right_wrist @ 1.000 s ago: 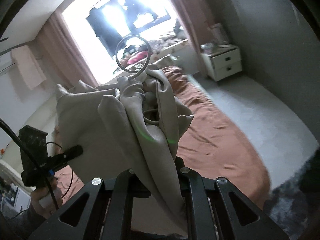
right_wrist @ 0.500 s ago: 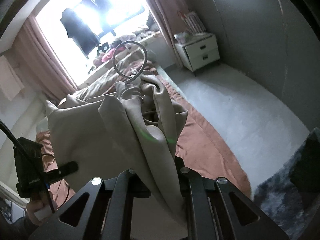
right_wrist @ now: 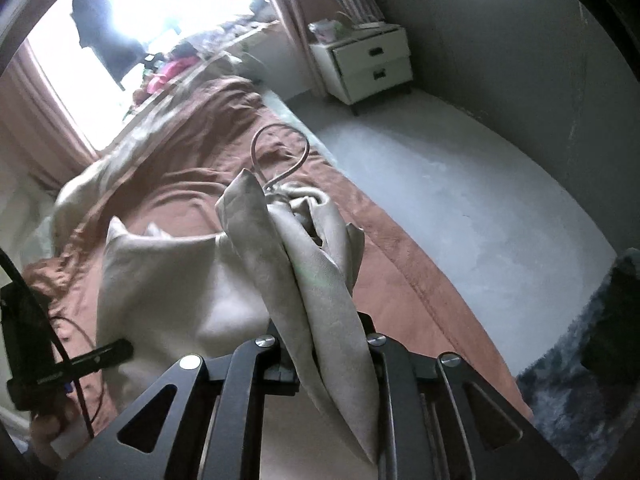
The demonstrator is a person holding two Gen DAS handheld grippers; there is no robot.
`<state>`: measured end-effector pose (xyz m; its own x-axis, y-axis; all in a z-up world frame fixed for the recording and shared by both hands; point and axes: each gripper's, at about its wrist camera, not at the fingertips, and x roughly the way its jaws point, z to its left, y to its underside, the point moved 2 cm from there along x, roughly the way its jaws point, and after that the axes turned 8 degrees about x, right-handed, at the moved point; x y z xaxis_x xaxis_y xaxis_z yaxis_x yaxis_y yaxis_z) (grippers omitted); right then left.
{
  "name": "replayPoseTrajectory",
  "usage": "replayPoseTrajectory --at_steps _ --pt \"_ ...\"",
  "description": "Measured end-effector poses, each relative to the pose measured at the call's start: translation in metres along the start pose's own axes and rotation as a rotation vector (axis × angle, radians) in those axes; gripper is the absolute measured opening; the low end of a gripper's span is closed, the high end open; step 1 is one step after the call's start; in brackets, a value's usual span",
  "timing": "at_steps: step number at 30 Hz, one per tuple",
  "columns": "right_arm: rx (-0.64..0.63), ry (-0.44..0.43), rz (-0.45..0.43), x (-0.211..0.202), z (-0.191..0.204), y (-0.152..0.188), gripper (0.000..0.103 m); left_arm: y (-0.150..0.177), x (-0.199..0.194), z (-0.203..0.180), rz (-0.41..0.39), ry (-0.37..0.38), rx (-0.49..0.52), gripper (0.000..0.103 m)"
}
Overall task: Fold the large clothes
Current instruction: 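Grasp the folded cloth with both tools and lift it off the bed, then lower the folded cloth onto the bed corner and open both tools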
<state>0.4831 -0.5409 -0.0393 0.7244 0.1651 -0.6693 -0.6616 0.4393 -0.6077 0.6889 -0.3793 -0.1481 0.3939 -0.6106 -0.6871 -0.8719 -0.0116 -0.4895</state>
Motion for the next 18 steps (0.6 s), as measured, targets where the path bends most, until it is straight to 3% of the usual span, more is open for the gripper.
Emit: replayPoseTrajectory --at_steps 2,3,5,6,7,8,9,12,18 --pt "-0.020 0.054 -0.004 0.015 0.010 0.000 0.016 0.001 0.014 0.011 0.030 -0.012 -0.009 0.031" --pt "-0.023 0.089 -0.005 0.021 0.014 0.001 0.020 0.001 0.021 0.015 0.050 -0.017 -0.014 0.040" --pt "-0.031 0.143 -0.028 0.026 0.022 0.001 0.035 0.004 0.029 0.021 0.070 -0.018 -0.024 0.056" --pt "-0.035 0.154 -0.051 0.025 0.027 0.000 0.060 0.005 0.028 0.021 0.067 -0.037 -0.016 0.063" --pt "-0.041 0.151 -0.089 0.022 0.030 -0.003 0.093 0.005 0.025 0.020 0.055 -0.067 0.002 0.066" --pt "-0.045 0.146 -0.129 0.013 0.033 -0.004 0.102 0.005 0.021 0.018 0.044 -0.066 0.008 0.072" --pt "-0.042 0.147 -0.159 0.002 0.035 -0.006 0.103 0.005 0.017 0.017 0.039 -0.055 0.007 0.077" --pt "-0.013 0.145 -0.140 -0.024 0.039 0.000 0.103 0.007 0.002 0.014 0.031 -0.064 0.015 0.078" --pt "0.010 0.209 -0.144 -0.084 0.034 0.043 0.103 0.022 -0.021 0.001 0.025 -0.092 0.095 0.078"
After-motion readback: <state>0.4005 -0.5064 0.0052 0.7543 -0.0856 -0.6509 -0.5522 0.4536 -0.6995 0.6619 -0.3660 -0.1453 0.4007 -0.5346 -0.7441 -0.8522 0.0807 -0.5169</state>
